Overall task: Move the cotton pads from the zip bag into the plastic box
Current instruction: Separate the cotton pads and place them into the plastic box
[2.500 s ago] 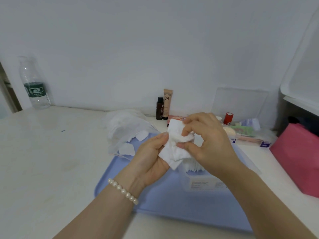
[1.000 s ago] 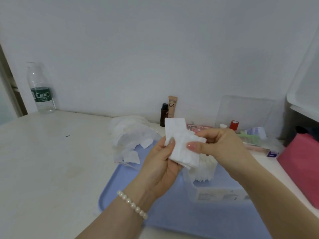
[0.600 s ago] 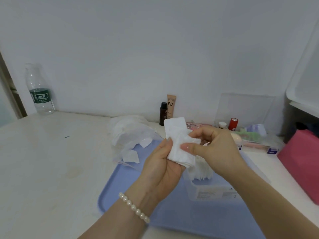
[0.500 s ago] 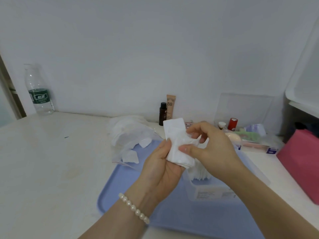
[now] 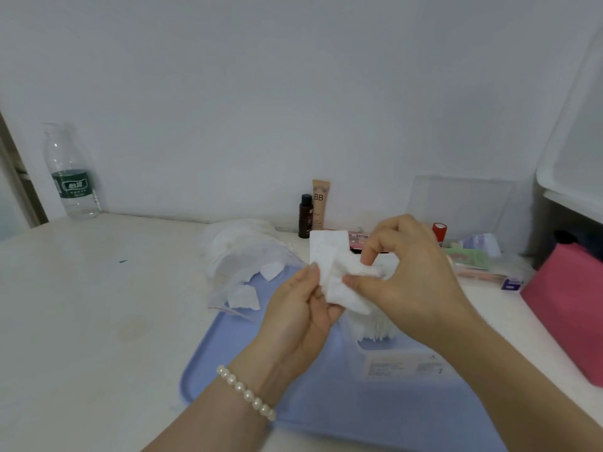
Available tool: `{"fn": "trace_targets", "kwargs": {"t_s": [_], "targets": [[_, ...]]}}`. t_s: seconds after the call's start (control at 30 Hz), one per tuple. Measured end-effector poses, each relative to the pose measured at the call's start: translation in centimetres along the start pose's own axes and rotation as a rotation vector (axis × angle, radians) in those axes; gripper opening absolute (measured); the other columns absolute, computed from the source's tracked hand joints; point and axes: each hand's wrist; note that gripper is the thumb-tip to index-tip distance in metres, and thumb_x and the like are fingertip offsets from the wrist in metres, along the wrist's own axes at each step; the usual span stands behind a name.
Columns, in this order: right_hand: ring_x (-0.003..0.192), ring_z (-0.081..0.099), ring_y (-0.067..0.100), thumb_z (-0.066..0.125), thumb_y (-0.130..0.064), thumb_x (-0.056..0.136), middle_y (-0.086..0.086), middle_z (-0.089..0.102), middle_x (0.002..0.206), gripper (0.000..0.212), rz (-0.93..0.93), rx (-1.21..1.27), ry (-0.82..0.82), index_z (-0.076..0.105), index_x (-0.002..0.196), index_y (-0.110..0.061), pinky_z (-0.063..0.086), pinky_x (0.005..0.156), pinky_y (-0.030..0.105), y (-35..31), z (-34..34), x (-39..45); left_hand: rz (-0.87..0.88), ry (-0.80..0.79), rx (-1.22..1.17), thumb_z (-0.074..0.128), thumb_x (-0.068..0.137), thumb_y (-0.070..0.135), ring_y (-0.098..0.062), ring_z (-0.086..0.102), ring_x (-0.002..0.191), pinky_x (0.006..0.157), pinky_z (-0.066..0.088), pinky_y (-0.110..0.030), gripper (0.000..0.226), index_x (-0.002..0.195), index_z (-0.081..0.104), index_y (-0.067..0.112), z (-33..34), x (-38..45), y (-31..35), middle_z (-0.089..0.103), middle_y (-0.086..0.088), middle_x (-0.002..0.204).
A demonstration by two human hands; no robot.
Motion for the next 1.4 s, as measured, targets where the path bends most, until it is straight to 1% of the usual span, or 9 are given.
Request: {"fn": "trace_targets", "kwargs": {"t_s": [0.13, 0.27, 0.4, 0.53, 0.7, 0.87, 1.07, 1.27, 1.4], "targets": [[0.057, 0.053, 0.01, 0.071, 0.007, 0.07, -0.009, 0.059, 0.06, 0.032, 0.231, 0.586, -0.067, 0.053, 0.066, -0.019, 0.043, 0.052, 0.022, 0.7, -2.1, 1.2, 0.018, 0.099, 0.093, 0.038, 0.099, 0.012, -0.017, 0.071, 0.083, 0.078, 0.057, -0.029, 0.027, 0.106, 0.061, 0.0, -0.3, 0.2, 0.4, 0.072, -0.014, 0.1], [0.063, 0.066, 0.013, 0.065, 0.006, 0.064, -0.001, 0.07, 0.069, 0.022, 0.367, 0.967, -0.342, 0.061, 0.079, -0.01, 0.05, 0.049, 0.02, 1.7, -2.7, 1.5, -0.018, 0.098, 0.181, 0.045, 0.096, 0.01, -0.018, 0.071, 0.079, 0.076, 0.057, -0.031, 0.022, 0.094, 0.065, 0.001, 0.0, -0.1, 0.6, 0.073, -0.013, 0.092], [0.083, 0.069, 0.016, 0.067, -0.011, 0.064, 0.005, 0.073, 0.093, 0.033, 0.322, 0.856, -0.496, 0.068, 0.097, -0.01, 0.055, 0.066, 0.024, 2.3, -1.6, 1.1, -0.049, 0.081, 0.301, 0.047, 0.095, 0.011, -0.02, 0.072, 0.079, 0.072, 0.059, -0.03, 0.022, 0.091, 0.067, 0.002, 0.1, -0.4, 0.5, 0.073, -0.014, 0.09], [0.091, 0.068, 0.022, 0.069, -0.016, 0.066, 0.009, 0.071, 0.101, 0.038, 0.285, 0.764, -0.432, 0.066, 0.104, -0.018, 0.055, 0.079, 0.033, 2.6, -0.9, 1.1, -0.098, 0.064, 0.401, 0.046, 0.096, 0.01, -0.02, 0.072, 0.08, 0.072, 0.059, -0.03, 0.023, 0.091, 0.067, 0.002, 0.0, -0.5, 0.7, 0.073, -0.014, 0.09], [0.082, 0.069, 0.021, 0.07, 0.006, 0.072, 0.015, 0.071, 0.096, 0.041, 0.289, 0.727, -0.38, 0.063, 0.107, -0.014, 0.058, 0.072, 0.029, 2.4, -0.2, 0.9, -0.156, 0.034, 0.412, 0.043, 0.097, 0.012, -0.023, 0.071, 0.086, 0.08, 0.057, -0.034, 0.026, 0.097, 0.068, 0.003, 0.1, -0.5, 0.8, 0.072, -0.017, 0.096], [0.076, 0.07, 0.019, 0.072, 0.004, 0.071, 0.01, 0.074, 0.086, 0.036, 0.3, 0.683, -0.356, 0.064, 0.096, -0.02, 0.058, 0.069, 0.03, 2.3, 0.1, 0.8, -0.179, 0.029, 0.418, 0.041, 0.098, 0.014, -0.024, 0.071, 0.087, 0.08, 0.057, -0.034, 0.028, 0.106, 0.065, 0.002, 0.1, -0.6, 0.9, 0.071, -0.018, 0.099], [0.066, 0.061, 0.014, 0.076, 0.004, 0.069, -0.002, 0.066, 0.066, 0.035, 0.235, 0.542, -0.312, 0.063, 0.09, -0.021, 0.054, 0.067, 0.033, 2.4, 0.9, 0.6, -0.228, 0.006, 0.392, 0.038, 0.085, 0.057, -0.028, 0.069, 0.093, 0.084, 0.055, -0.037, 0.065, 0.104, 0.067, 0.002, -0.2, -0.2, 1.1, 0.07, -0.018, 0.103], [0.071, 0.048, 0.005, 0.076, -0.012, 0.07, -0.01, 0.055, 0.084, 0.037, 0.14, 0.28, -0.187, 0.058, 0.089, -0.037, 0.039, 0.063, 0.016, 2.2, 1.5, 0.4, -0.09, -0.08, 0.412, 0.067, 0.066, 0.011, -0.021, 0.071, 0.085, 0.074, 0.058, -0.028, 0.031, 0.095, 0.068, 0.001, -0.3, -0.5, 0.6, 0.073, -0.013, 0.094], [0.092, 0.056, 0.006, 0.066, -0.027, 0.082, -0.014, 0.062, 0.098, 0.02, 0.279, 0.558, -0.13, 0.059, 0.1, -0.028, 0.042, 0.075, 0.018, 2.3, 0.5, 1.0, -0.04, -0.073, 0.429, 0.066, 0.064, -0.002, -0.019, 0.071, 0.08, 0.072, 0.059, -0.03, 0.028, 0.092, 0.067, 0.002, -0.4, -0.4, 1.0, 0.074, -0.01, 0.086]]}}
Point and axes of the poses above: each hand's wrist, its own x-axis towards the middle knuckle, its own z-axis out of the palm, y = z × x
